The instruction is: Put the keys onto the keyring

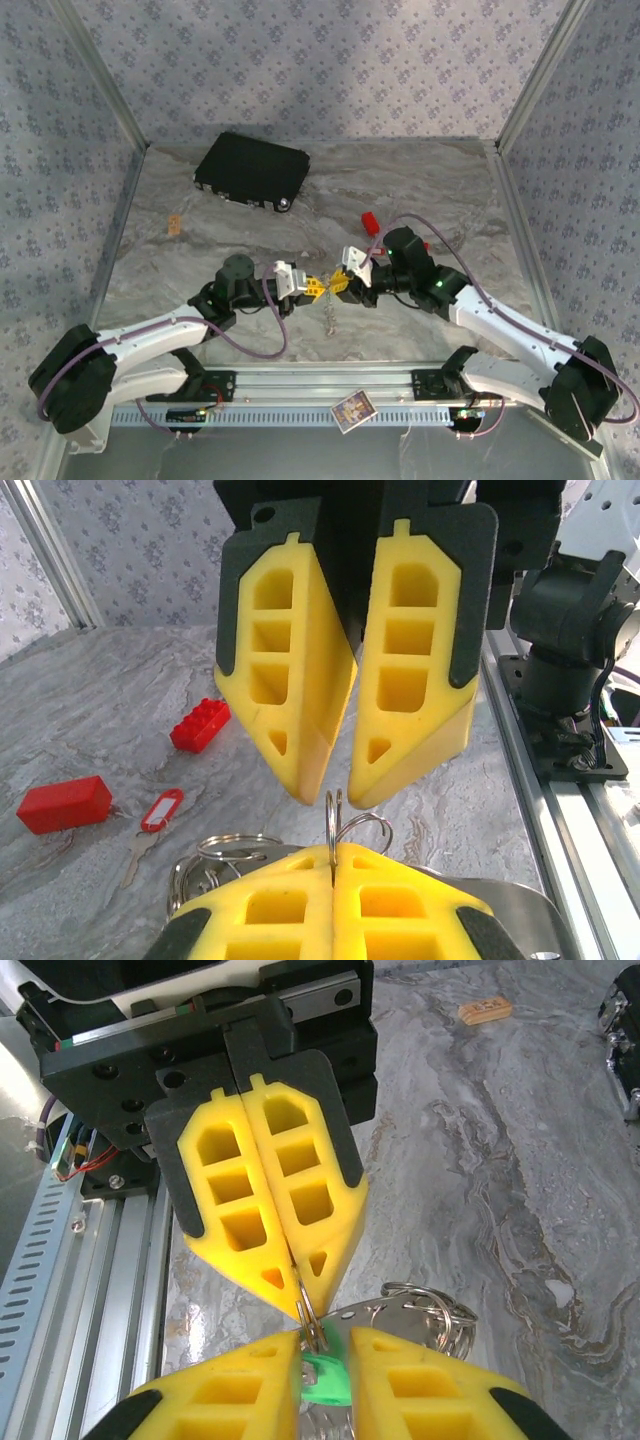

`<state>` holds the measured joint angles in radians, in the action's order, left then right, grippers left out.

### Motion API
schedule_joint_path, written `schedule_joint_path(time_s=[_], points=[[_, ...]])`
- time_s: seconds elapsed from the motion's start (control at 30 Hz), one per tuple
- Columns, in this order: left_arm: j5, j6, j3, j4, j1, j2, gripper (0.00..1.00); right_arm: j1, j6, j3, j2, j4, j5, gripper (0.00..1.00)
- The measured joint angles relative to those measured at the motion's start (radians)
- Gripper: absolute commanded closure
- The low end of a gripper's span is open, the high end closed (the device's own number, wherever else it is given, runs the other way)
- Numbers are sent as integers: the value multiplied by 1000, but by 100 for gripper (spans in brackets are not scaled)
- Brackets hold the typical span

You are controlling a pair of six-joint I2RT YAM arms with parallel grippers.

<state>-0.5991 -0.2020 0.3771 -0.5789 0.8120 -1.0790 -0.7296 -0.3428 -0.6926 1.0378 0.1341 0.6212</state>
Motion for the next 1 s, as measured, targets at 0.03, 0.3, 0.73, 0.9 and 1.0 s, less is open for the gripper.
schedule_joint_path(time_s=[0.03, 0.3, 0.73, 0.9, 1.0], points=[[-2, -3, 0, 0, 0, -3, 100, -2, 0, 0, 4, -3, 0, 81], [-11, -10, 0, 3, 0, -5, 100, -16, -1, -12, 37, -8, 1, 90], [71, -62, 92, 217, 0, 43, 77, -42, -97, -132, 68, 157, -70, 100], [100, -103, 141, 332, 0, 69, 77, -77, -172, -224, 105, 266, -147, 100], [102, -125, 142, 376, 0, 66, 77, -96, -198, -248, 126, 304, -170, 100]])
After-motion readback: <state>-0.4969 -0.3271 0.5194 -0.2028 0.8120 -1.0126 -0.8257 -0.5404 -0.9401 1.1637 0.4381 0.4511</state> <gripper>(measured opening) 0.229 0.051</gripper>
